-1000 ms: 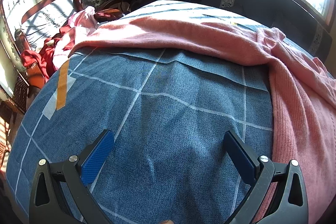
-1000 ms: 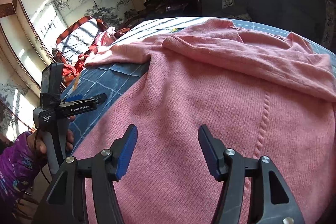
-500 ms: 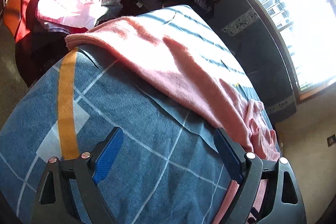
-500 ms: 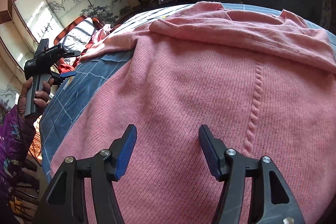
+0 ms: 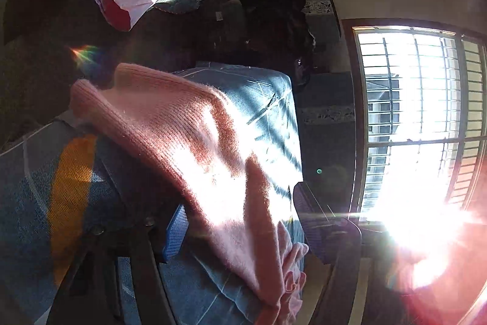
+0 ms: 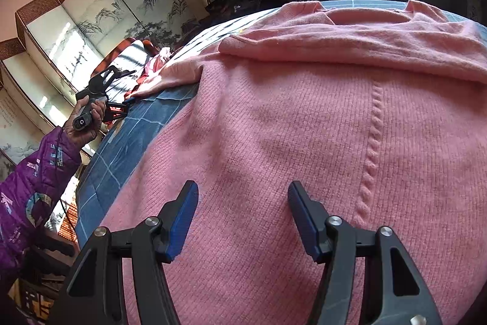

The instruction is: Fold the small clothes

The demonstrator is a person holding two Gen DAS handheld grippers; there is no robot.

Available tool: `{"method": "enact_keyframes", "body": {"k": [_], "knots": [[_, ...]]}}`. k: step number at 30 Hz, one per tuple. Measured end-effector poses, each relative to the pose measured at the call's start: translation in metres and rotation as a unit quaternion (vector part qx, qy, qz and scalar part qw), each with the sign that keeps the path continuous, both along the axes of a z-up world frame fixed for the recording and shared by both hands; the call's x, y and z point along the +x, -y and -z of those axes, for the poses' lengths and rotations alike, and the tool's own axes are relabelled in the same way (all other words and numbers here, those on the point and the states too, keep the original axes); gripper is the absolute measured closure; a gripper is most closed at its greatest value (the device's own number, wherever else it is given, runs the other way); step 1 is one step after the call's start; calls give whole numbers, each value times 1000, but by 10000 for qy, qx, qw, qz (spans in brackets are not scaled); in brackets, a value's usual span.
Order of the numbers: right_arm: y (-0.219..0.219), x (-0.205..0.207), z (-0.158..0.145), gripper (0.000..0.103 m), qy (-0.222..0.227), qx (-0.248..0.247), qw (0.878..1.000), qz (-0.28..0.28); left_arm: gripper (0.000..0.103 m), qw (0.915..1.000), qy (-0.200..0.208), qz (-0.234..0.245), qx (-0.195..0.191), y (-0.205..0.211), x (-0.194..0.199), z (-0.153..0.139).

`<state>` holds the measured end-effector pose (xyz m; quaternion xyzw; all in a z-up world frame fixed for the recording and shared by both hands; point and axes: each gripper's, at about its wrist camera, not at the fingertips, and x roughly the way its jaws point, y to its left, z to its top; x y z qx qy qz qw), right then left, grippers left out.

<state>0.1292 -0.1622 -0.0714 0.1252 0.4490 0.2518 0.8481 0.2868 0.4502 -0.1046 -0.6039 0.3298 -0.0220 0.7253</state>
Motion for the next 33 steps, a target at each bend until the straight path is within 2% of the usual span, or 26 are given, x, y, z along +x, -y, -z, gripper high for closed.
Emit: {"method": "enact_keyframes", "body": {"k": [1, 3, 4, 5, 6, 8, 10, 13, 16, 18, 20, 23, 25, 28, 29, 30, 31, 33], "knots": [[0, 0, 0, 44, -4, 24, 10000, -1, 37, 9999, 146, 51, 73, 1, 3, -1], [2, 0, 0, 43, -25, 91, 10000, 12, 53, 9991, -1, 115, 416, 5, 8, -2], [4, 0, 1, 43, -40, 134, 9999, 42, 79, 9978, -113, 164, 636, 8, 10, -2], [6, 1, 1, 43, -60, 199, 9998, 65, 98, 9959, -168, 195, 865, 12, 9, -5], [9, 1, 1, 43, -81, 270, 9996, 90, 98, 9941, -120, 167, 1064, 17, 7, -9], [15, 2, 1, 43, -119, 399, 9990, 179, 98, 9901, 236, 227, 1366, 34, 3, -30], [20, 4, 2, 43, -168, 522, 9982, 240, 98, 9800, 637, 480, 1825, 63, 6, -61], [30, 5, 0, 43, -180, 633, 9972, 352, 98, 9537, 1272, 1070, 2506, 126, 9, -118], [43, 3, -8, 42, -67, 654, 9966, 502, 98, 9247, 1859, 1765, 2815, 206, 10, -168], [58, 2, -15, 42, -2, 751, 9950, 654, 98, 9014, 2116, 2270, 3020, 267, 11, -189], [76, 1, -21, 42, 67, 904, 9925, 818, 98, 8805, 2251, 2748, 3139, 327, 13, -194], [101, -2, -28, 41, 169, 921, 9897, 1081, 98, 8476, 2317, 3351, 3401, 419, 12, -181], [117, -3, -30, 41, 191, 957, 9875, 1235, 98, 8287, 2241, 3816, 3427, 474, 13, -155], [141, -6, -32, 41, 178, 983, 9847, 1426, 93, 7882, 2027, 4431, 3758, 546, 4, -107], [147, -7, -33, 41, 194, 960, 9843, 1471, 86, 7767, 1938, 4556, 3893, 563, 0, -93], [154, -7, -35, 41, 215, 931, 9839, 1511, 83, 7682, 1839, 4658, 3988, 576, -8, -81], [160, -7, -37, 41, 232, 906, 9836, 1545, 83, 7642, 1784, 4708, 4031, 583, -13, -72], [169, -5, -40, 41, 254, 870, 9834, 1570, 80, 7655, 1808, 4685, 4023, 580, -26, -61]]}}
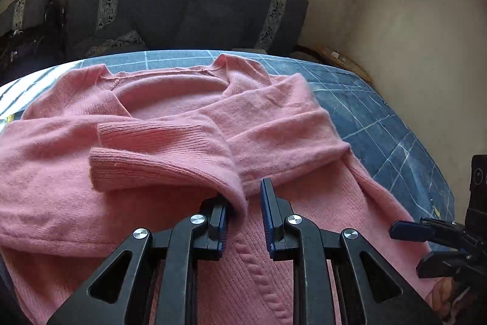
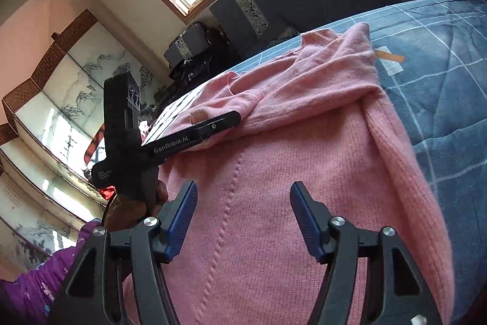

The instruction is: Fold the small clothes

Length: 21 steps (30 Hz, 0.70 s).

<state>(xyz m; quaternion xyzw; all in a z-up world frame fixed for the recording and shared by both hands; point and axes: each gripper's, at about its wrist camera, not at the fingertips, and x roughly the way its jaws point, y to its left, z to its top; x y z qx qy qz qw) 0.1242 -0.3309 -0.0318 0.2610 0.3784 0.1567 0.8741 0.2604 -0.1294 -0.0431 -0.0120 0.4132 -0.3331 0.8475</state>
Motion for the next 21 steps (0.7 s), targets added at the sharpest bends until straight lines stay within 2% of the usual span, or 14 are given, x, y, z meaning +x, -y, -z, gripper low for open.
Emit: {"method": "enact_keyframes", "body": {"k": [1, 2, 4, 7, 10, 12, 14, 16, 18, 20, 21], "knots": [[3, 2, -2, 41, 6, -46, 10000, 10, 65, 10000, 39, -49, -17, -4, -6, -1], [6, 5, -4, 41, 9, -98, 10000, 14, 35, 9999, 95, -122, -10, -12, -13, -4], [6, 14, -10, 41, 38, -174, 9998, -41, 15, 9979, 440, -334, -329, -36, -28, -17], [-6, 34, -22, 41, 146, -506, 9984, -201, 0, 9877, 791, -745, -1122, -91, -43, -41], [-32, 55, -29, 41, 221, -828, 9951, -487, 0, 9767, 697, -1265, -1589, -138, -43, -45], [-58, 73, -30, 41, 200, -1109, 9911, -711, 0, 9665, 504, -1727, -1831, -167, -40, -33], [-90, 92, -29, 41, 160, -1592, 9829, -916, 0, 9581, 286, -2167, -1850, -190, -37, -16], [-126, 105, -25, 41, 136, -2259, 9680, -1084, 0, 9538, 72, -2330, -1895, -200, -33, 3], [-157, 117, -17, 44, 122, -2977, 9469, -1207, 0, 9475, -70, -2492, -2003, -209, -33, 12], [-177, 130, -4, 45, 24, -3623, 9244, -1192, 0, 9434, 78, -2599, -2058, -212, -36, 13], [-180, 137, 5, 51, -101, -3802, 9173, -1176, 0, 9440, 181, -2633, -1980, -211, -38, 12]]}}
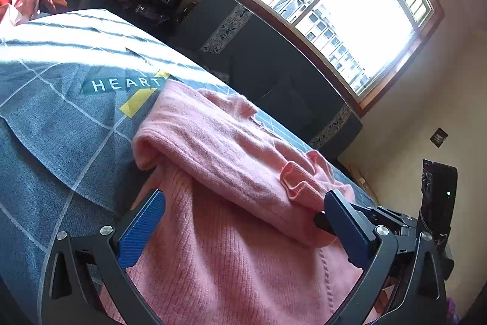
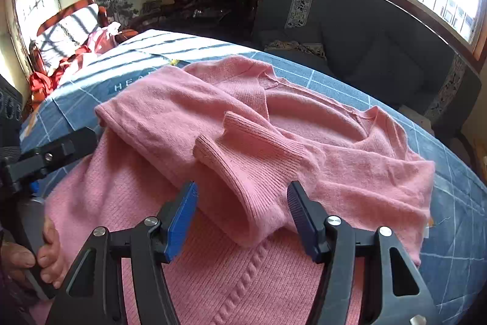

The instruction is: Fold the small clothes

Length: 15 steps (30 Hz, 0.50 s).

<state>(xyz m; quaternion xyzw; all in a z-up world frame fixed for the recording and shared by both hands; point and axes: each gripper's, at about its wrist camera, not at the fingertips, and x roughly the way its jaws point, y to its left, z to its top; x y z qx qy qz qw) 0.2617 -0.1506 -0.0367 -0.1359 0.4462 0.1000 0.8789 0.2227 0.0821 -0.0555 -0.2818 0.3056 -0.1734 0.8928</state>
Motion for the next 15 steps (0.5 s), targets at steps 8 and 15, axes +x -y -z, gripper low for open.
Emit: {"method": "enact_keyframes", "body": {"k": [8, 15], "knots": [[85, 23, -19, 98, 321, 848, 9900, 1076, 0, 9976, 444, 100, 514, 13, -13, -10], [214, 10, -12, 98, 338, 2939, 9391, 1749, 0, 9990, 196, 185, 367, 13, -4, -5]]}}
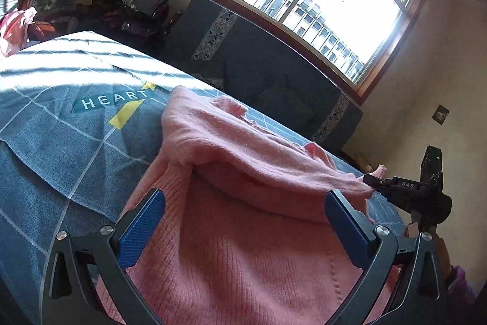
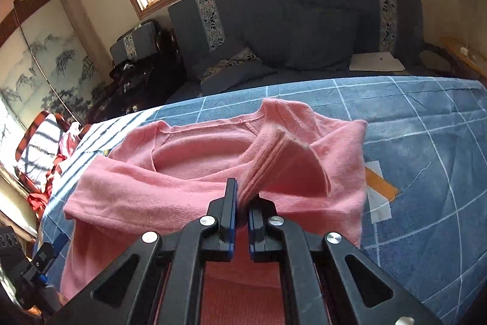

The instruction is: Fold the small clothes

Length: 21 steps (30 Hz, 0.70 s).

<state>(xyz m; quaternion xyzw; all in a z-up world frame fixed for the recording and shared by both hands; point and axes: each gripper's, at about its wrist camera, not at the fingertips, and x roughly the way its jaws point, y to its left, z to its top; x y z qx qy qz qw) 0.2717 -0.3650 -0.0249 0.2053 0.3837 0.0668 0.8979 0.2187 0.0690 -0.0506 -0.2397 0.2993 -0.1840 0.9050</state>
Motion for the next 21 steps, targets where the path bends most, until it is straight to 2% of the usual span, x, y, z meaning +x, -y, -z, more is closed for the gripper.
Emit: {"method": "enact_keyframes", "body": {"k": [2, 4, 6, 8, 11, 14, 16, 17, 19, 21], "knots": [[19, -3, 23, 97, -123, 728, 9972, -82, 0, 9999, -117, -62, -88, -3, 3, 3], [29, -5, 44, 92, -307, 1206, 9922, -109, 0, 9996, -217, -122, -164, -6, 5, 7], [37, -6, 59, 91, -439, 1604, 9861, -7, 0, 9992, -275, -193, -210, -8, 5, 9], [48, -8, 66, 90, -426, 2144, 9757, 118, 0, 9990, -312, -234, -227, -9, 5, 10], [57, -4, 66, 88, -380, 2517, 9667, 266, 0, 9988, -344, -263, -224, -10, 7, 11], [50, 7, 57, 90, -428, 2351, 9708, 193, 0, 9984, -419, -305, -230, -11, 8, 14], [36, 12, 34, 93, -173, 1843, 9827, 25, 0, 9977, -506, -331, -309, -14, 11, 17], [25, 11, 15, 94, 90, 1481, 9888, -139, 0, 9972, -553, -364, -356, -16, 12, 19], [8, 3, -18, 95, 799, 1330, 9859, -627, 0, 9961, -632, -402, -466, -20, 14, 23], [4, -1, -33, 96, 1193, 885, 9867, -658, 0, 9954, -673, -449, -515, -23, 14, 25]]}}
